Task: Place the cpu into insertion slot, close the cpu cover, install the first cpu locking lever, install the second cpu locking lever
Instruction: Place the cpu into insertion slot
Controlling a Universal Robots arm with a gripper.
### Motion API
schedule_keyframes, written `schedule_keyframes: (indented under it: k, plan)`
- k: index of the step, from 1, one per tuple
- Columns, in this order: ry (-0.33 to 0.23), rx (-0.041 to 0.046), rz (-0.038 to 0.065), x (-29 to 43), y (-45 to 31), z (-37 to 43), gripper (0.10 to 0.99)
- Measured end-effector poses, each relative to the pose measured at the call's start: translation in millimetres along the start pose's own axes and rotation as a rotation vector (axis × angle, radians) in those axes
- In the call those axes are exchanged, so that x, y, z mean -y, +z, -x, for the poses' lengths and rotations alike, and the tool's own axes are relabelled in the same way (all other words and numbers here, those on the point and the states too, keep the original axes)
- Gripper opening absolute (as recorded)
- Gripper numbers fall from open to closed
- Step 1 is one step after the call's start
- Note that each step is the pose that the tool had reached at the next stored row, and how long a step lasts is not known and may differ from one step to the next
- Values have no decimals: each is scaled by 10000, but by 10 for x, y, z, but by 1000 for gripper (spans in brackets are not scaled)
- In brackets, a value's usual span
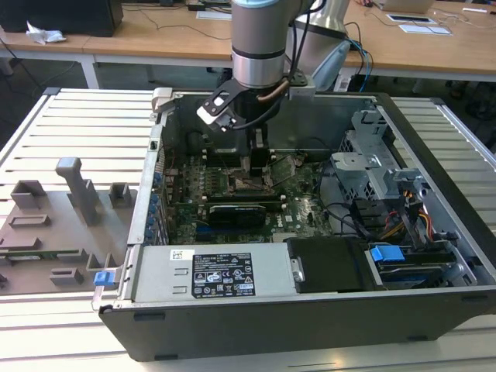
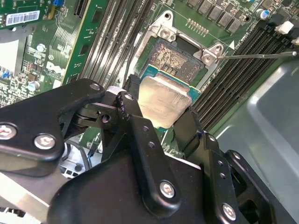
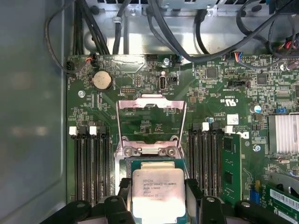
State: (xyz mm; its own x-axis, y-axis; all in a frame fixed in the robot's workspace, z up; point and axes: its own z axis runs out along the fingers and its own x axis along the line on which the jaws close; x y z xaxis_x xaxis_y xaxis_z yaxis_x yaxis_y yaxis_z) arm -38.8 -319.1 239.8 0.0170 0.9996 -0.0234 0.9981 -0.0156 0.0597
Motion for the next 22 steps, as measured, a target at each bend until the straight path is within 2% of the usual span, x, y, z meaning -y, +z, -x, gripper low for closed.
schedule_keyframes:
  k: [2,7,12,16,22]
  plan:
    - [0,0,0,23,62,-3,545]
    - [-1,1,-1,43,144,-8,545]
    - [-1,0,0,78,263,-17,545]
    - [-2,0,-1,99,317,-24,545]
    - [-7,-1,0,102,356,-66,545]
